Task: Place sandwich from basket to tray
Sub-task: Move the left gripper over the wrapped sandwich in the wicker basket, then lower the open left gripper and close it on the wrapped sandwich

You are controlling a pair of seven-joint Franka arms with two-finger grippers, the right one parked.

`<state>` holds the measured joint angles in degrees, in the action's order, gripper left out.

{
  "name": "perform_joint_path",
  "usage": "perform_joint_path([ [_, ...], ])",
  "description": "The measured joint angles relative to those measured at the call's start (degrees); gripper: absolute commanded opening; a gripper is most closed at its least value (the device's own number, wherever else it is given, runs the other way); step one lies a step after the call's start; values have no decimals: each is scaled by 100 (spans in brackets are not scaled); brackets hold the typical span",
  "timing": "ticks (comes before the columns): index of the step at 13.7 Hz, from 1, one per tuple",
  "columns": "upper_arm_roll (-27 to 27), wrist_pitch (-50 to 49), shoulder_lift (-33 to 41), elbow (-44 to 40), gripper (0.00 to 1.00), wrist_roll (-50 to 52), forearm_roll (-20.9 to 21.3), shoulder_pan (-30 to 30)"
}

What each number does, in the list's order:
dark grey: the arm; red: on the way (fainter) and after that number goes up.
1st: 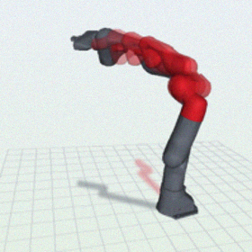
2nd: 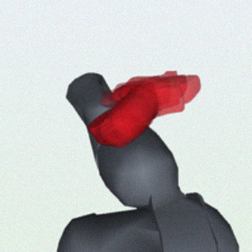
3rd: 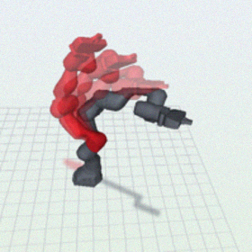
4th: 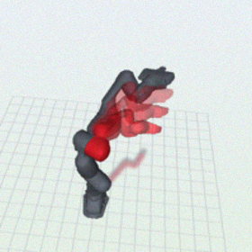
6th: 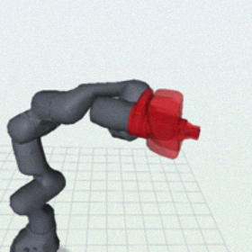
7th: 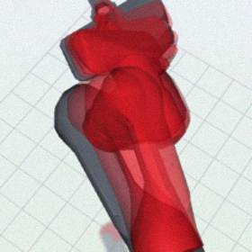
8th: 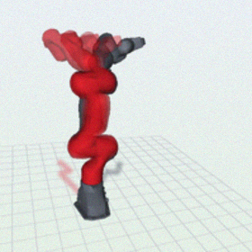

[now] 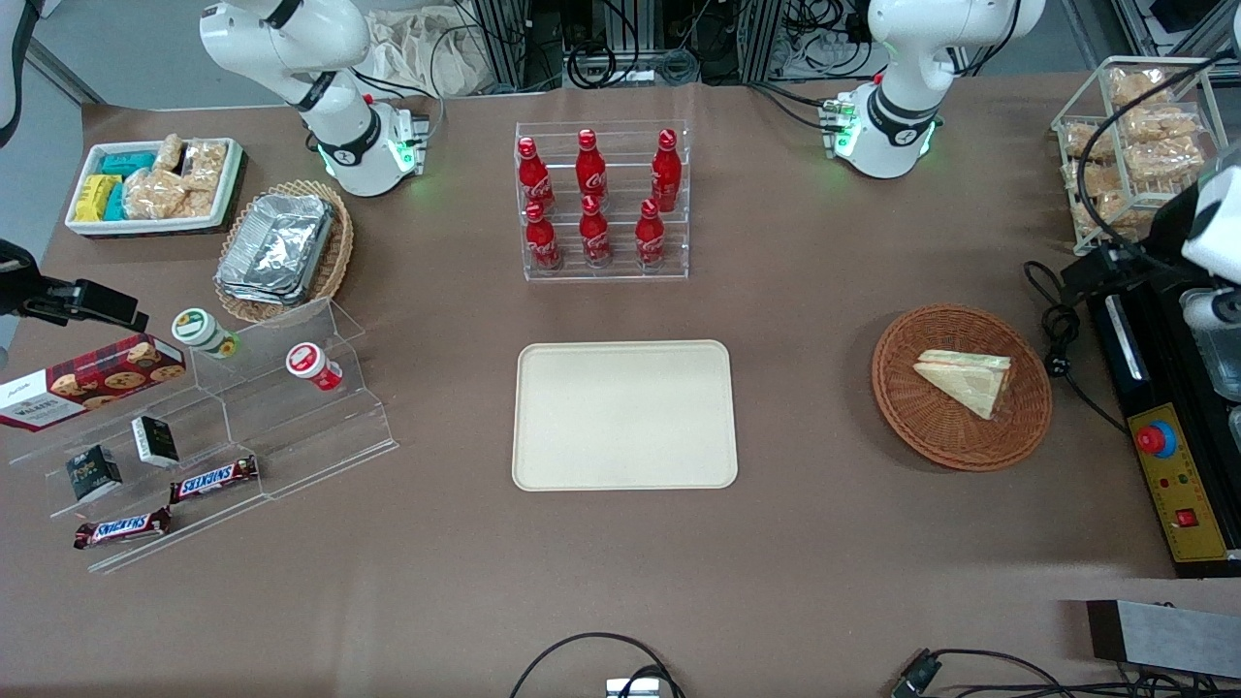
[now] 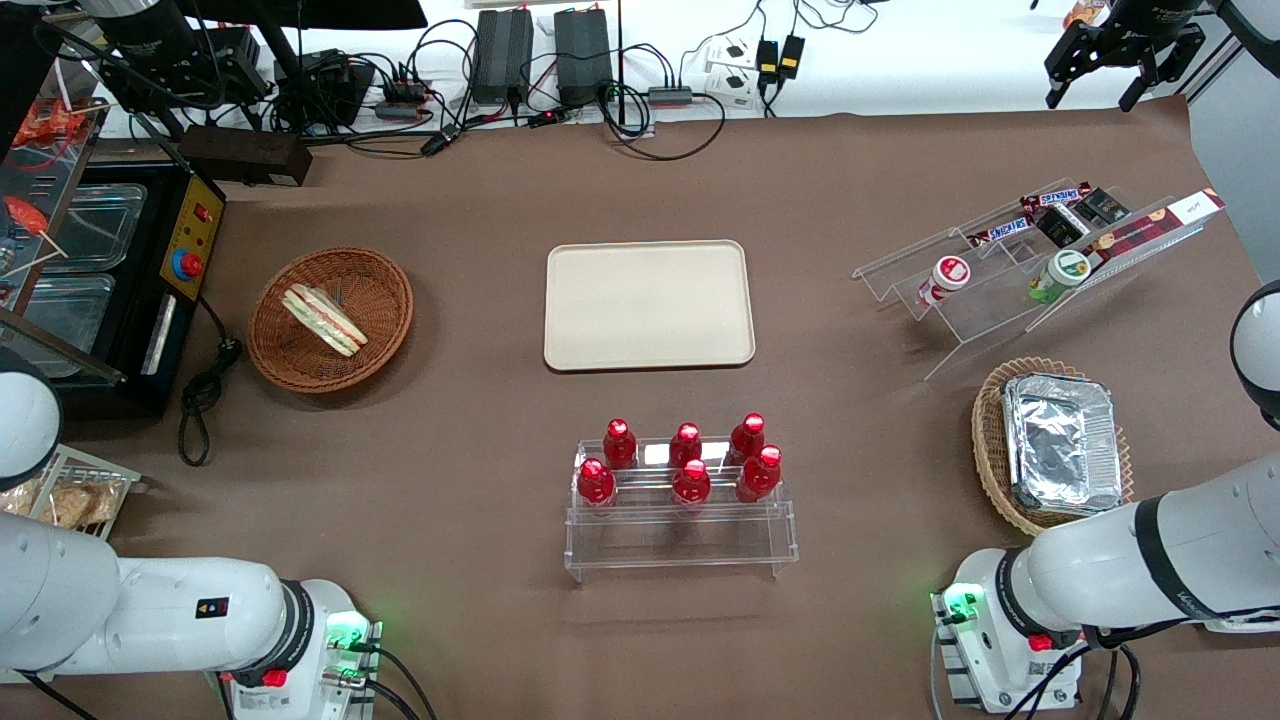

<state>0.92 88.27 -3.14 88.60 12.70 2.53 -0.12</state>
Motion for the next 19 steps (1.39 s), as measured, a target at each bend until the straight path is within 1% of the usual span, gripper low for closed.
perform_joint_path([
  [2, -9, 301, -122, 207, 100, 502, 0, 24],
  [4, -5, 821, -132, 659, 100, 1179, 0, 24],
  [7, -7, 1359, -122, 1236, 100, 1660, -9, 59],
  [9, -8, 1764, -82, 1620, 100, 1785, -12, 120],
  [12, -11, 2625, 85, 2495, 100, 1865, -18, 202],
  [14, -12, 3114, 179, 3008, 100, 2019, -131, 264],
  [17, -13, 3655, 210, 3491, 100, 2090, -297, 393],
  [19, -15, 3820, 205, 3662, 100, 2103, -385, 430],
])
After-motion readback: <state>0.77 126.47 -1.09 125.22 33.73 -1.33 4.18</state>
